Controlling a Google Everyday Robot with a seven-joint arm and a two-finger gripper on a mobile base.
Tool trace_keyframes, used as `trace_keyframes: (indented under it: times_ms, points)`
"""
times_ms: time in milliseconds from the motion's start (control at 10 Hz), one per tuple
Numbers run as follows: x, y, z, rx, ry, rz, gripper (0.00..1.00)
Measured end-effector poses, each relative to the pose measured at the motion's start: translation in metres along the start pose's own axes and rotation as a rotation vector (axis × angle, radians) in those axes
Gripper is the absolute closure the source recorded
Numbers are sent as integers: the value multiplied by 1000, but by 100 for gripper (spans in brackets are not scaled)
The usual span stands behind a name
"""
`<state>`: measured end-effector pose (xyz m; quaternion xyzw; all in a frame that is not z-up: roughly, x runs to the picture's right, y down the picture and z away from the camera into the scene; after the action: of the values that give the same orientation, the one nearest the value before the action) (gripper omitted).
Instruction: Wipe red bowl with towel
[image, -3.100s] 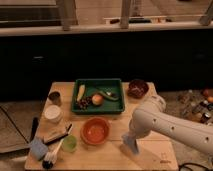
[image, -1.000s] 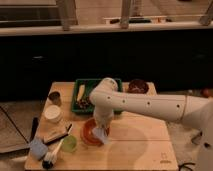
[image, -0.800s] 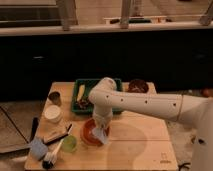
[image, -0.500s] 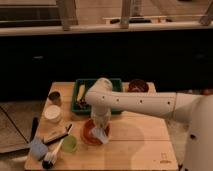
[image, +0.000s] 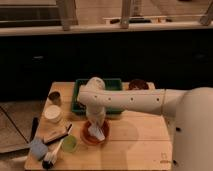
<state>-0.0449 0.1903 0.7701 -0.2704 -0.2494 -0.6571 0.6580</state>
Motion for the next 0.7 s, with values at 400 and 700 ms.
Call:
trace_keyframes:
  times_ms: [400,700]
  points:
    - [-11,-10,1,15,-24,-53,100]
    - [-23,16,12,12,-58,-32,100]
